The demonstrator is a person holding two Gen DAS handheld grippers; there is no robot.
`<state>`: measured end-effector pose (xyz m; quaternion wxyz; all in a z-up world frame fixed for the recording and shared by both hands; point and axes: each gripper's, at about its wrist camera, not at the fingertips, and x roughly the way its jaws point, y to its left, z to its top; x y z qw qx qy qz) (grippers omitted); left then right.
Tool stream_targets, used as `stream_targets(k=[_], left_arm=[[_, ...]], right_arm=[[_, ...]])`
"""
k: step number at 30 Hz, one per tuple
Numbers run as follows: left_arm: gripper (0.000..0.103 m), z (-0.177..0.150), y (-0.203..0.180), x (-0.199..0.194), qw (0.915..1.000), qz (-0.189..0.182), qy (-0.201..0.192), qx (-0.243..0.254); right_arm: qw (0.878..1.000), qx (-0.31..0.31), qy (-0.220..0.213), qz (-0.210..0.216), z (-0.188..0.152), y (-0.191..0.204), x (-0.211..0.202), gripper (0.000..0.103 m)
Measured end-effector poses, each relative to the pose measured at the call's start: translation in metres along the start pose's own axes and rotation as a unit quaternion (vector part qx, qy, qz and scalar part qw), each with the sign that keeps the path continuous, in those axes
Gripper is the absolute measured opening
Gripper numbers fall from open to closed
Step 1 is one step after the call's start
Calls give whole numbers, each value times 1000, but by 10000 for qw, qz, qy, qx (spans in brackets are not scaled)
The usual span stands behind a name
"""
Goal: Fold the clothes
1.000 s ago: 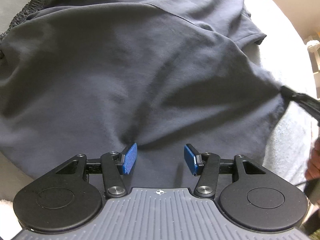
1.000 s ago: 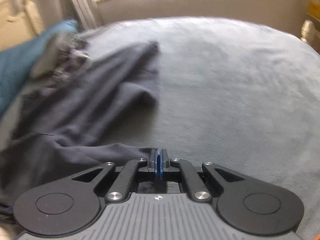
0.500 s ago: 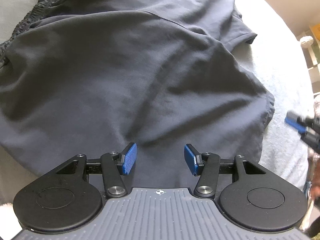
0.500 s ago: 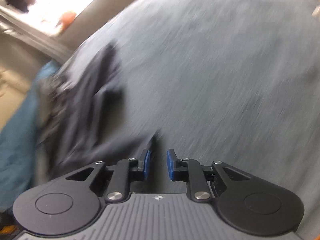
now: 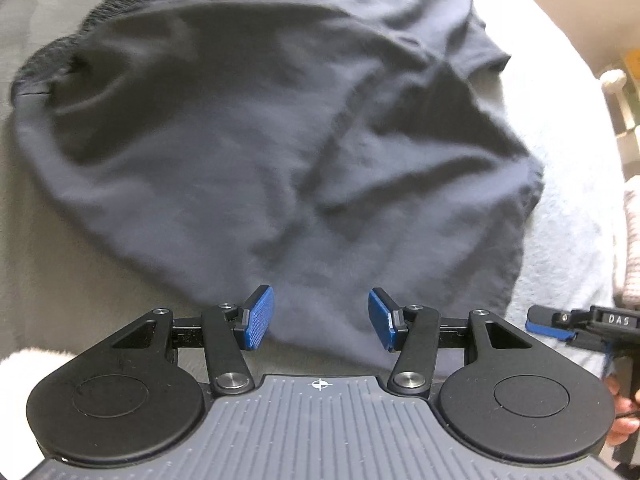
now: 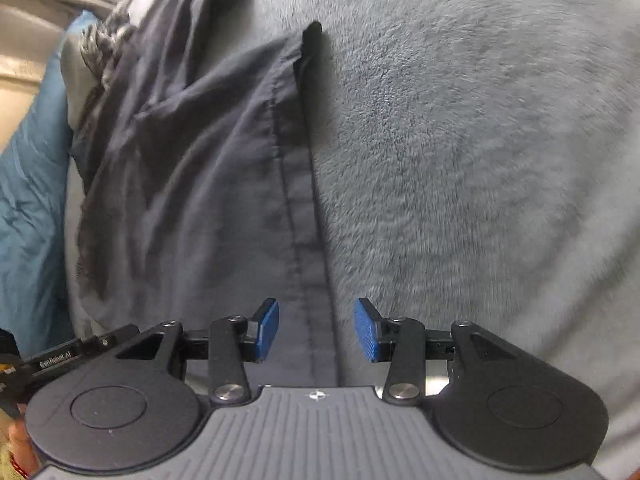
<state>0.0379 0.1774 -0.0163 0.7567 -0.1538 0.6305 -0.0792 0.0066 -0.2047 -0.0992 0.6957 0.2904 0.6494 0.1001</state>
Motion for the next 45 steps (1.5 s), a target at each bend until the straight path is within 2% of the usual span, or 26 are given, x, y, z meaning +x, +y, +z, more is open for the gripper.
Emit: stream_targets(k=[3,5,9,11,16,19,21,24,27,31,35,37,40,42,45], left_arm=[[52,-2,12,-10,10000,-41,-29,-37],[52,-4,19,-11,9999,-116,-82,2],[52,-8,32,-2,9999,-124,-82,65],[52,-11,38,3,9999,-124,-77,14],[52,-17,48,6,9993,-308,10,-211],[52,-22,52,6,9988,-418,-5,-264],[52,-25,55,6,9984,-478,35,-302],[52,-29,62,2,9976,-588,57,-360],[52,-30,70,-5,9968,-653,47,-451],[52,-27,77,-11,9964,-621,35,-571],[52,-17,82,-22,9963,-580,-51,-629],[52,-9,87,-30,9958,-584,-101,-692],[52,11,94,-53,9948,-620,-375,-716],[52,26,96,-70,9947,-567,-637,-581],[52,47,90,-78,9960,-343,-805,-185]], right_arm=[[9982,561,49,196,-14,-3,-3,45],[9970,747,119,171,-20,-2,2,45],[9940,1064,176,-195,-31,-4,22,59],[9908,1308,192,-303,-37,-6,31,59],[9864,1637,26,-172,-49,-5,32,57],[9860,1660,-2,-167,-60,-1,35,32],[9874,1564,-117,-221,-68,1,34,4],[9897,1328,-394,-368,-77,8,22,4],[9907,1131,-480,-584,-77,16,12,4],[9890,1364,-153,-544,-73,5,19,7],[9852,1521,241,-755,-78,-4,22,26],[9843,1467,290,-936,-77,0,16,28],[9878,1164,-131,-1027,-68,17,-18,28],[9904,818,-536,-973,-58,33,-46,29],[9917,371,-975,-748,-35,60,-62,29]])
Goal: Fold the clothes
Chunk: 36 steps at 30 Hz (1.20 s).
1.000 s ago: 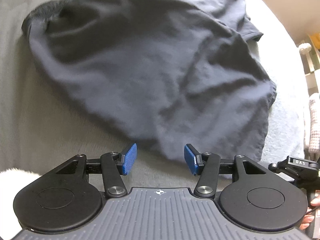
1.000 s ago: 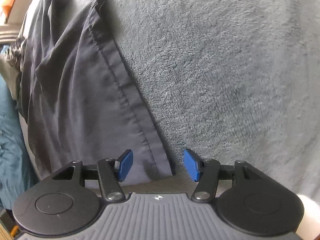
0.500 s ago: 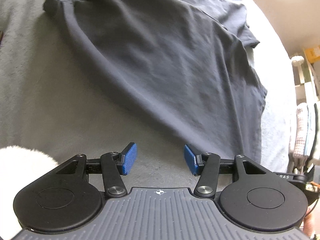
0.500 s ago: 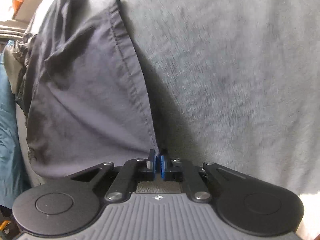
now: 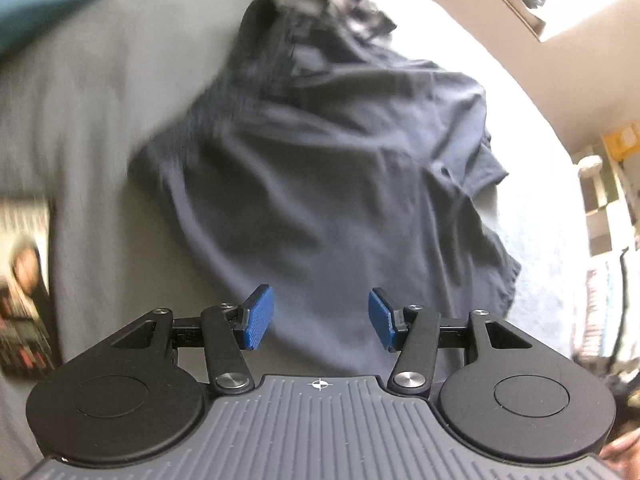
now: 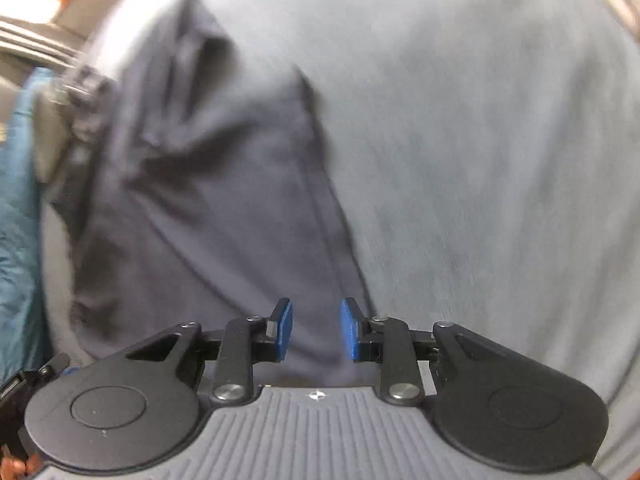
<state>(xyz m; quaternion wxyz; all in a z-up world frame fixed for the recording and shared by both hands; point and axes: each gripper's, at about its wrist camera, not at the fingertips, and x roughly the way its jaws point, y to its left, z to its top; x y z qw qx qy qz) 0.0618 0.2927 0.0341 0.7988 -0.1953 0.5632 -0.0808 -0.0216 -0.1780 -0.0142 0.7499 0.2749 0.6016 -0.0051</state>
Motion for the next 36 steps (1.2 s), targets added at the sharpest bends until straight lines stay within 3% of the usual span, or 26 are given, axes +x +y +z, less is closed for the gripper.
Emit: stream_targets(k=[5,11,14,19,24,30,34,36], left_arm=[[52,13,-9,20,9986,308,161,398],[52,22,-11,43,9982,230,291,474],[52,34,-13,52,9985,200,197,464],[52,56,-15,63,9993,180,28,338],[52,74,-22,81,9991,210,15,362],[52,95,-34,106,9985,284,13,474],[52,110,-36,116,9984,308,-39,462],[52,116,-34,119,9986,320,-59,408]], right_arm=[[9979,-33,-306,568,19,10,11,29],[9875,707,-743,1198,51,9,32,29],[9770,1237,-858,1511,80,8,42,37],[9509,2264,-801,1951,133,5,75,45],[9121,3431,-472,2196,177,-6,131,51],[8729,4148,-68,2570,205,-10,186,51],[8780,4046,30,2559,221,0,203,51],[8855,3924,-108,2486,228,4,205,43]])
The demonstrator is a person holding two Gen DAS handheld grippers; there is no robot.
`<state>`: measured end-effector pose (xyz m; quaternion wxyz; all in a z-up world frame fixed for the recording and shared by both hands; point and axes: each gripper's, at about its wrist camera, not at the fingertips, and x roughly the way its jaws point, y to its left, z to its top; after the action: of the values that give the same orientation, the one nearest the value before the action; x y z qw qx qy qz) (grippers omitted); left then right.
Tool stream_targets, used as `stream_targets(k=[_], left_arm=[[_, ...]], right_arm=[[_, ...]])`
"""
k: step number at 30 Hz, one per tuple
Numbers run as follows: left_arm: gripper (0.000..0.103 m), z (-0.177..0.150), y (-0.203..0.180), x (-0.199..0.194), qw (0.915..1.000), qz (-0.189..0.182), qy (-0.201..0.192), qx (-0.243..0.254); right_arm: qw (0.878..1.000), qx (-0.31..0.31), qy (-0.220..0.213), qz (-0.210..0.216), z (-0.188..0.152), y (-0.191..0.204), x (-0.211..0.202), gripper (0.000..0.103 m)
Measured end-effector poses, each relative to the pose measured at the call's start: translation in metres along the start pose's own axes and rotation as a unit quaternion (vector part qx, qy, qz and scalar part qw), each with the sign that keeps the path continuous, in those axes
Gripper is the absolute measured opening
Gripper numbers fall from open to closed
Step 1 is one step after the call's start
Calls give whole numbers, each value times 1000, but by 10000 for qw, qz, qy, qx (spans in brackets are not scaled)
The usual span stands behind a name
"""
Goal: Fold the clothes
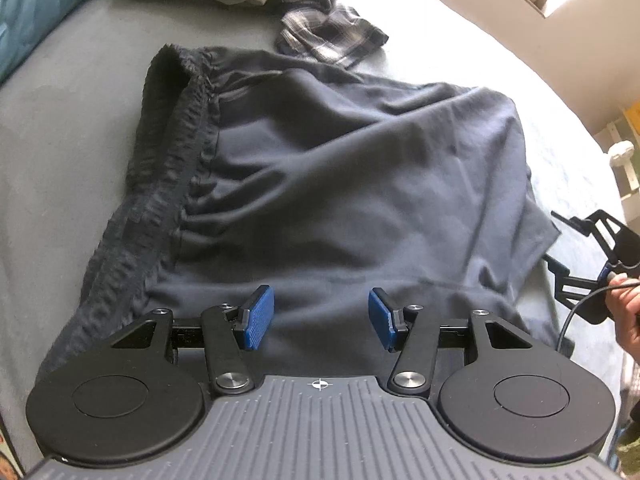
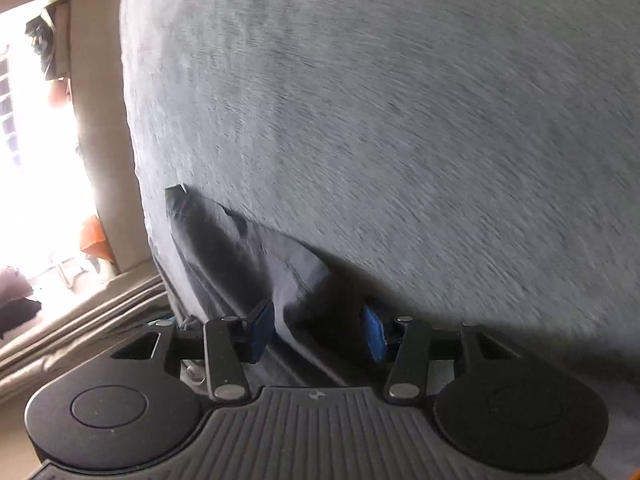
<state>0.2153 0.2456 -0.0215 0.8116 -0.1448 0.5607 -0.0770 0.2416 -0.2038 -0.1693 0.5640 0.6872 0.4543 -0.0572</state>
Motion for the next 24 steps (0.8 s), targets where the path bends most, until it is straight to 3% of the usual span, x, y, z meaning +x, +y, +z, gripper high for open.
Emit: stream_targets(k=[1,2,3,6,9,13,18,20,22,24], left_arm=[[52,3,1,1,10000,7,0,-33],[52,5,3,2,10000,14,4,-66],[52,8,5,3,9999,45,14,-92],[52,15,15,6,9996,143,114,-221],[52,20,23,10,9989,168,279,-324],[52,23,31,17,9982,160,484,-322],[52,25,38,20,9981,66,495,-370],[52,26,40,16,9982,-25,453,-400],[52,27,42,10,9983,-128,381,-431],[52,28,46,0,9983,-238,236,-469]], right_arm=[[9999,-83,-63,10,0,3,1,39],[9997,-208,-143,2,0,6,1,23],[9990,-388,-229,-48,-2,10,0,15],[9909,-1132,-726,-86,-19,28,-22,6],[9748,-1821,-1287,-58,-47,38,-55,6],[9604,-2021,-1882,-376,-64,25,-78,6],[9493,-1883,-2216,-1194,-50,0,-68,6],[9481,-1843,-2226,-1324,-47,-5,-67,7],[9437,-1903,-2274,-1468,-49,-1,-71,11],[9298,-2096,-2491,-1717,-56,7,-81,27]])
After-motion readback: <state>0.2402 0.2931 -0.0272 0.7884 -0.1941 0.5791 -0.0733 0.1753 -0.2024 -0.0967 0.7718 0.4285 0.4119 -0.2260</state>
